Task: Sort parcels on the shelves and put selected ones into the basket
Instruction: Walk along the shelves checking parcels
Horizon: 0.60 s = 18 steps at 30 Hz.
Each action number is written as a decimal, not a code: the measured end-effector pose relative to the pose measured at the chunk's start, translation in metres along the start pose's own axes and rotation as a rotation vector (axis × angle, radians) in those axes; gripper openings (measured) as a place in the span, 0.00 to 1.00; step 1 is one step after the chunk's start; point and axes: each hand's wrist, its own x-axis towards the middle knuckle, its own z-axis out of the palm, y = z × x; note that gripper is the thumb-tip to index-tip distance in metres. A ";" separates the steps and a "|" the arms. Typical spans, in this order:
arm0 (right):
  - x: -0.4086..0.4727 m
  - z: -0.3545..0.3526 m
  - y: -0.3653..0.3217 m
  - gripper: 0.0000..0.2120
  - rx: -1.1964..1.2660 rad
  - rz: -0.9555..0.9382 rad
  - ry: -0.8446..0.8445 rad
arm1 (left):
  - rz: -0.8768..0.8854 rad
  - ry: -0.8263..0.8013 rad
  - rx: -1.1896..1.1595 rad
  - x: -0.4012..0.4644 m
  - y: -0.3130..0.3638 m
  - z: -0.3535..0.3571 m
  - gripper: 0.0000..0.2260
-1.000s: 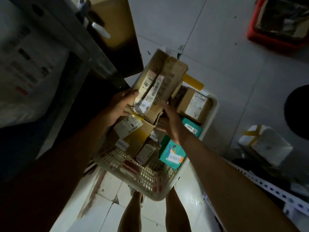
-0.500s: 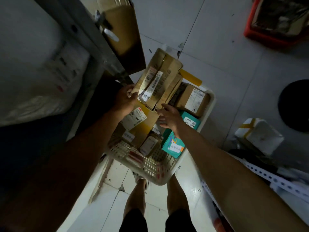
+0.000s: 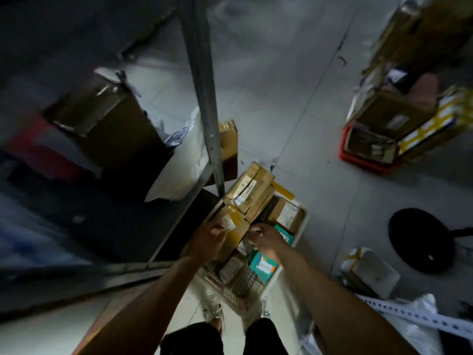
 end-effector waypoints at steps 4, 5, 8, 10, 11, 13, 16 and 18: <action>-0.040 0.019 -0.019 0.16 -0.138 -0.106 -0.058 | -0.028 0.101 0.004 -0.070 0.011 -0.016 0.08; -0.047 0.025 -0.021 0.15 -0.202 -0.153 -0.072 | -0.058 0.114 -0.021 -0.085 0.010 -0.018 0.09; -0.067 0.048 -0.021 0.16 -0.336 -0.292 -0.175 | -0.095 0.225 -0.080 -0.131 -0.002 -0.024 0.09; -0.086 0.066 -0.021 0.11 -0.470 -0.363 -0.229 | -0.094 0.308 -0.066 -0.166 -0.009 -0.027 0.08; -0.096 0.077 -0.020 0.09 -0.537 -0.401 -0.257 | -0.115 0.352 -0.072 -0.186 -0.015 -0.026 0.09; -0.112 0.101 -0.017 0.08 -0.661 -0.442 -0.316 | -0.179 0.436 -0.117 -0.226 -0.032 -0.021 0.09; -0.138 0.147 -0.009 0.10 -0.802 -0.514 -0.405 | -0.319 0.548 -0.215 -0.296 -0.060 -0.008 0.09; -0.162 0.185 -0.002 0.11 -0.880 -0.557 -0.480 | -0.396 0.628 -0.258 -0.343 -0.082 0.006 0.09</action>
